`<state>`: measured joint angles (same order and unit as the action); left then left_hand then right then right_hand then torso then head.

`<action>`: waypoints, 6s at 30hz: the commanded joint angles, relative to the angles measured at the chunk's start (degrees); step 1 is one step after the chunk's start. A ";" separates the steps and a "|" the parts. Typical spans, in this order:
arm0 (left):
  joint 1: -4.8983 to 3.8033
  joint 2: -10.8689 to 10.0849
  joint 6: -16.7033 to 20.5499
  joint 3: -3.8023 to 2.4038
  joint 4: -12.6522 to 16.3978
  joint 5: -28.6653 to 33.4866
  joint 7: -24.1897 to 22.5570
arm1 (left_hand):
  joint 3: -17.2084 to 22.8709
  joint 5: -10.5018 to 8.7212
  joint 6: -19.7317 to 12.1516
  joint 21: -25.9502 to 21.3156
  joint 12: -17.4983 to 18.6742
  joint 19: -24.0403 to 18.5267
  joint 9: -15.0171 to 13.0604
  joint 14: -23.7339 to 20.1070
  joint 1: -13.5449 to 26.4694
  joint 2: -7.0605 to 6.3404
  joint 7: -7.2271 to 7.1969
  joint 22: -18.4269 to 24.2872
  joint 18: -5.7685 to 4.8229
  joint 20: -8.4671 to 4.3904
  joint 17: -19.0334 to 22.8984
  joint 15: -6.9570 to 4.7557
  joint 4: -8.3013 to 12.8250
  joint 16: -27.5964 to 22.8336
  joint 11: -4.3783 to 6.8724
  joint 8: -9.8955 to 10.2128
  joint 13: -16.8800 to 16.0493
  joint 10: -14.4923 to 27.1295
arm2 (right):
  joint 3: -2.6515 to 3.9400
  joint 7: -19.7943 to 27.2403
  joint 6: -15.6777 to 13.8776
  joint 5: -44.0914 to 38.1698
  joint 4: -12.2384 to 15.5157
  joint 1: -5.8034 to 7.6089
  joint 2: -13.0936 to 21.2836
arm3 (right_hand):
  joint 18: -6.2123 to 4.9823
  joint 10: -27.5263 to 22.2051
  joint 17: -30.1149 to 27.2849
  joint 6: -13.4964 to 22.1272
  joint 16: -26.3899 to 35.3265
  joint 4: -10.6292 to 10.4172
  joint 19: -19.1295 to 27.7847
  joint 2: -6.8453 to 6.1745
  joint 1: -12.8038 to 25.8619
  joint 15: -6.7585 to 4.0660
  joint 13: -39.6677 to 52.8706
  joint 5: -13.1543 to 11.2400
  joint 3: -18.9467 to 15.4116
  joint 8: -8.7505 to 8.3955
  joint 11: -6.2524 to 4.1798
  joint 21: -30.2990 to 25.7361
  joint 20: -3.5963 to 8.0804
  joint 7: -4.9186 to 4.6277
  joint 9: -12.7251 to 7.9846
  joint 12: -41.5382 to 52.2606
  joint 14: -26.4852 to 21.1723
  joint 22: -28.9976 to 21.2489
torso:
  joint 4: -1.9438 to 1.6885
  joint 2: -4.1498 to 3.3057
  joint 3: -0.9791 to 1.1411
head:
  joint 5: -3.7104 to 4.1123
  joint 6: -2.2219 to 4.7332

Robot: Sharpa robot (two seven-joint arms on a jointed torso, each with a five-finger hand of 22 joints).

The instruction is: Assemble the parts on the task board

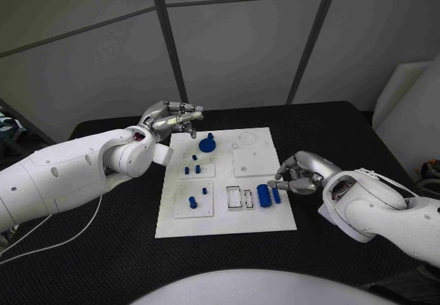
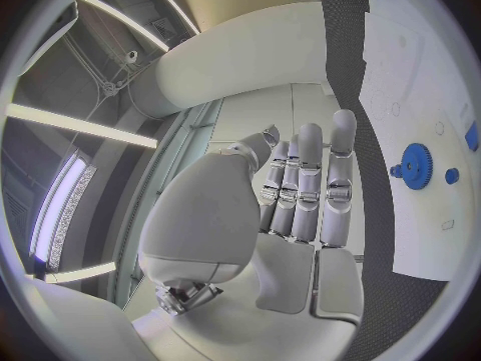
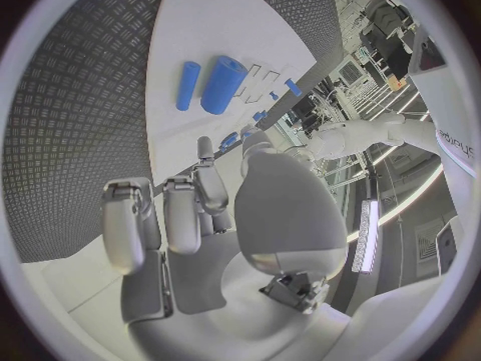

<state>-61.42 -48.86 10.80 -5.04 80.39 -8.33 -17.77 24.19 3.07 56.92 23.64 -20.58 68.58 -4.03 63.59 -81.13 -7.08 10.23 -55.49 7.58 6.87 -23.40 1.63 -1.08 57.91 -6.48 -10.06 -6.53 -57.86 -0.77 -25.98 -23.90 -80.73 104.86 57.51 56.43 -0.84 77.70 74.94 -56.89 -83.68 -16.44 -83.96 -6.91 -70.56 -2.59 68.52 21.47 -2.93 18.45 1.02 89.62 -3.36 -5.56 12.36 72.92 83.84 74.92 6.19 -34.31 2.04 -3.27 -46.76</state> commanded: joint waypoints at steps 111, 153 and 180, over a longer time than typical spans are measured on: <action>-0.09 -0.22 -0.89 -0.01 0.81 0.13 -0.10 | -0.29 0.18 -0.51 -0.26 -0.60 -0.43 0.01 -0.36 0.54 0.35 0.04 0.16 2.79 0.10 0.17 0.06 -0.04 -0.17 0.09 -0.42 -0.08 0.36 | 0.12 -6.08 5.81 -1.54 -4.80 -2.95 -14.51 | 0.84 2.50 6.67 -1.03 -1.56 -0.22 -6.04 8.72 3.99 -1.76 4.98 -5.11 -9.51 7.86 -1.71 0.38 1.37 2.07 6.47 0.56 4.49 15.08 | -0.01 -0.09 -0.17 | -2.09 -1.45; -0.05 -0.08 -1.00 0.01 0.55 0.13 0.03 | -0.29 0.18 -0.51 -0.26 -0.60 -0.43 0.01 -0.36 0.54 0.35 0.04 0.16 2.79 0.10 0.17 0.06 -0.04 -0.17 0.09 -0.42 -0.08 0.36 | 0.09 -1.33 3.81 -4.37 0.45 -3.01 -9.28 | 0.84 2.95 7.52 0.58 -1.87 3.48 -6.04 9.59 -3.67 -1.93 6.43 -9.30 -11.17 10.60 -1.90 0.38 1.54 2.26 9.98 -0.21 4.66 15.08 | 0.00 -0.06 -0.11 | -2.04 -1.11; -0.04 0.05 -1.08 0.09 0.50 0.13 0.19 | -0.29 0.18 -0.51 -0.26 -0.60 -0.43 0.01 -0.36 0.54 0.35 0.04 0.16 2.79 0.10 0.17 0.06 -0.04 -0.17 0.09 -0.42 -0.08 0.36 | 0.11 -1.65 5.72 -5.44 -4.43 -2.98 -13.72 | 0.84 3.02 7.40 0.45 -1.76 4.39 -6.04 11.15 -6.77 -2.12 6.64 -7.51 -10.47 10.77 -2.17 0.38 1.68 2.57 10.24 -0.40 4.63 15.08 | 0.00 -0.13 -0.14 | -2.63 -1.77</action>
<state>-61.38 -48.83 10.33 -4.93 80.85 -8.33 -17.52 24.19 3.07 56.92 23.64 -20.90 68.58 -4.03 63.59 -80.91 -6.85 10.23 -55.40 7.58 6.87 -23.30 1.64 -1.09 57.91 -6.46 -10.27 -6.55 -57.87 -0.74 -27.87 -18.70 -85.48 100.64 54.41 42.74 -0.87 80.35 74.91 -56.66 -85.19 -12.37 -83.95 3.72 -76.10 -4.41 75.16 13.71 -13.38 28.89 -1.04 89.62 -2.12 -3.28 22.52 72.75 84.05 74.90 6.16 -34.49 1.92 -5.86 -48.46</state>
